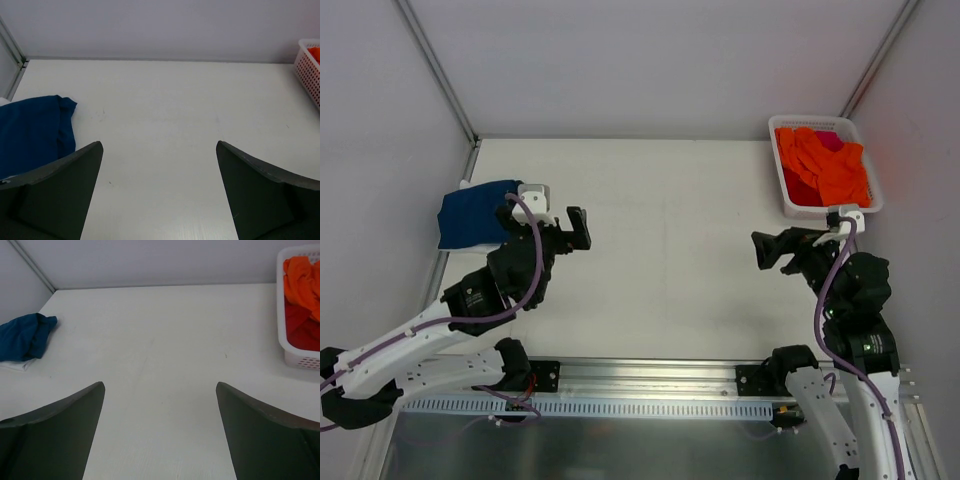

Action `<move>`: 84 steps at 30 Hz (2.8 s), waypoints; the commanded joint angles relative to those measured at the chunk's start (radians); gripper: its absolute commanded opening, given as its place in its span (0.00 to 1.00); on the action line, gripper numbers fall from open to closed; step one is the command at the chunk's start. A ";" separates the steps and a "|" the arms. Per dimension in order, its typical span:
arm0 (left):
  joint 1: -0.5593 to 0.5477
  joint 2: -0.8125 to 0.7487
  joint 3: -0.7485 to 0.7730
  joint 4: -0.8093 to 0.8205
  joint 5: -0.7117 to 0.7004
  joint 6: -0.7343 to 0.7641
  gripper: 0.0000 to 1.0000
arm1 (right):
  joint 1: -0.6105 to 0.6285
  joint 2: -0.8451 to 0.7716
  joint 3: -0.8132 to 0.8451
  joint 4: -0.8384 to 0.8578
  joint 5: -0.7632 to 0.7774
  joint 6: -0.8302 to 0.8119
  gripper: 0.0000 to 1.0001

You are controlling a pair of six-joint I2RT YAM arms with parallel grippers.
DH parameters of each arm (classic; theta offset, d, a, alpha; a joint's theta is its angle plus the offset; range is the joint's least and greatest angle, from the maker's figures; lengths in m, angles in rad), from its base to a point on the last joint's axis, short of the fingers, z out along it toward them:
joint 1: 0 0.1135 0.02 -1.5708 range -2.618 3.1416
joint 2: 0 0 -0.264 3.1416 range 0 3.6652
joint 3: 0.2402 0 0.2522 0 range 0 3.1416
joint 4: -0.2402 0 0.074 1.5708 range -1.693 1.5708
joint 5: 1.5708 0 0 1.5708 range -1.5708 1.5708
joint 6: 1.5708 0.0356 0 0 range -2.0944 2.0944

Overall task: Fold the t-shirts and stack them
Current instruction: Grab the tshirt from the pile

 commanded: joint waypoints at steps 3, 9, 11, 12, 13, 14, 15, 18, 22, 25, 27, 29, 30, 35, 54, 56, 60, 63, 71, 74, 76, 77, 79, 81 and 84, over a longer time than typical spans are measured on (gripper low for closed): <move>0.002 -0.069 -0.066 0.009 0.083 0.022 0.99 | 0.007 0.017 -0.017 0.128 -0.128 0.063 0.99; 0.002 -0.134 -0.080 0.015 0.118 0.004 0.99 | 0.007 0.153 0.093 0.064 0.196 0.031 0.99; 0.003 -0.148 -0.086 0.018 0.109 0.013 0.99 | 0.002 0.392 0.259 -0.019 0.553 -0.005 0.99; 0.003 -0.149 -0.086 0.020 0.097 0.018 0.99 | -0.021 0.499 0.332 -0.110 0.649 -0.047 1.00; 0.005 -0.132 -0.080 0.020 0.031 0.021 0.99 | -0.041 0.609 0.503 -0.164 0.647 -0.058 0.99; 0.006 -0.116 -0.074 0.018 -0.012 0.032 0.99 | -0.059 0.840 0.603 -0.227 0.633 -0.062 0.99; 0.013 -0.097 -0.068 0.006 -0.052 0.033 0.99 | -0.080 0.951 0.702 -0.326 0.607 -0.064 0.99; 0.077 -0.037 -0.042 -0.061 0.007 0.013 0.99 | -0.108 1.314 1.061 -0.422 0.535 -0.084 0.99; 0.420 0.030 -0.005 -0.112 0.424 -0.175 0.99 | -0.166 1.559 1.342 -0.423 0.319 -0.018 0.99; 0.653 0.149 0.000 -0.088 0.855 -0.305 0.99 | -0.248 1.667 1.482 -0.412 0.190 0.005 1.00; 0.871 0.278 -0.029 -0.022 1.165 -0.391 0.98 | -0.295 1.710 1.531 -0.389 0.171 0.021 1.00; 0.922 0.363 -0.022 0.016 1.186 -0.387 0.96 | -0.338 1.721 1.522 -0.332 0.122 0.030 1.00; 0.924 0.419 -0.028 0.032 1.184 -0.377 0.96 | -0.349 1.725 1.519 -0.314 0.121 0.028 0.99; 0.947 0.469 -0.127 0.295 1.266 -0.398 0.98 | -0.380 1.794 1.532 -0.203 0.139 -0.004 1.00; 0.948 0.573 -0.101 0.299 1.244 -0.361 0.97 | -0.381 1.937 1.434 -0.108 -0.007 0.040 0.94; 0.948 0.576 -0.103 0.300 1.252 -0.361 0.97 | -0.381 1.937 1.427 -0.099 -0.028 0.050 0.89; 0.948 0.592 -0.104 0.300 1.252 -0.360 0.95 | -0.377 1.937 1.419 -0.074 -0.041 0.048 0.51; 0.948 0.601 -0.109 0.303 1.253 -0.363 0.94 | -0.367 1.928 1.402 -0.071 -0.015 0.031 0.07; 0.941 0.592 -0.117 0.314 1.258 -0.358 0.90 | -0.282 1.729 1.359 -0.119 0.024 -0.079 0.01; 0.921 0.584 -0.123 0.313 1.221 -0.347 0.90 | -0.213 1.576 1.352 -0.156 0.006 -0.119 0.00; 0.905 0.584 -0.126 0.311 1.209 -0.349 0.90 | -0.179 1.497 1.361 -0.176 -0.039 -0.105 0.01; 0.899 0.589 -0.127 0.311 1.207 -0.350 0.90 | -0.144 1.429 1.368 -0.197 -0.056 -0.096 0.01; 0.885 0.596 -0.130 0.313 1.207 -0.358 0.89 | -0.107 1.376 1.417 -0.228 -0.112 -0.072 0.00; 0.867 0.604 -0.132 0.313 1.204 -0.361 0.89 | -0.052 1.331 1.463 -0.281 -0.178 -0.058 0.00; 0.844 0.613 -0.127 0.313 1.198 -0.363 0.88 | -0.004 1.287 1.505 -0.277 -0.351 0.029 0.01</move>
